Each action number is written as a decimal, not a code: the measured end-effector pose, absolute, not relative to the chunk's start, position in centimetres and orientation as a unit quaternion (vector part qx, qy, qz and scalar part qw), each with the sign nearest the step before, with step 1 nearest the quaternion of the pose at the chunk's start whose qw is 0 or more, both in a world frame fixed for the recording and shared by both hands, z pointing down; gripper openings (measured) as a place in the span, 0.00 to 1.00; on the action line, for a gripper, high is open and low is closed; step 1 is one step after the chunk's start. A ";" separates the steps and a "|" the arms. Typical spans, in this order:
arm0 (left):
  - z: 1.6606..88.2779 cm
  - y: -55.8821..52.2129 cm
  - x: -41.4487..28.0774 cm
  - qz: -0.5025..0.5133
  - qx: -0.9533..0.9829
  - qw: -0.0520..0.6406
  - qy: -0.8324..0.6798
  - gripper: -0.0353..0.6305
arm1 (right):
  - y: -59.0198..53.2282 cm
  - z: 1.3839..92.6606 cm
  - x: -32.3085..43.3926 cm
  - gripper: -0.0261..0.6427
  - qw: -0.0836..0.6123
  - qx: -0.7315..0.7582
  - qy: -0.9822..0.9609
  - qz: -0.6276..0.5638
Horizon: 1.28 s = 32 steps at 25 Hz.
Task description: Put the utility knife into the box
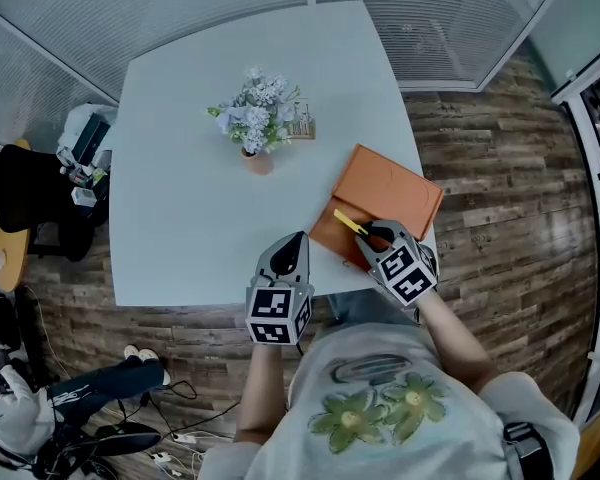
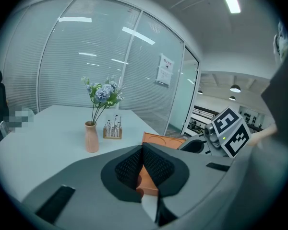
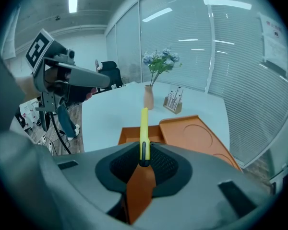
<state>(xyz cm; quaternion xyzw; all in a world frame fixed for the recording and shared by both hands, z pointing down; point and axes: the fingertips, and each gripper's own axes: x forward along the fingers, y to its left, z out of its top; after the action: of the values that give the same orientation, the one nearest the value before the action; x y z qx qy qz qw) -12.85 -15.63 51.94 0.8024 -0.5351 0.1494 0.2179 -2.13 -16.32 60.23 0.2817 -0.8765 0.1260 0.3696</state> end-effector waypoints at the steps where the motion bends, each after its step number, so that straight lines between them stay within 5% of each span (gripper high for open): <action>1: 51.9 -15.6 -12.8 0.150 0.802 0.216 -0.536 0.06 | -16.3 60.4 -2.1 0.14 0.371 0.281 -0.876 0.126; 32: 52.9 -16.4 -12.5 0.151 0.808 0.232 -0.520 0.06 | -16.6 65.9 -3.2 0.14 0.433 0.244 -0.856 0.141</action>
<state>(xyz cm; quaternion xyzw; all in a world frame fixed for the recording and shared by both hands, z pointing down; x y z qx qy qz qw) -12.53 -16.39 52.87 0.8077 -0.5205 0.1508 0.2323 -3.16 -16.59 65.95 0.2438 -0.8561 0.1414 0.4332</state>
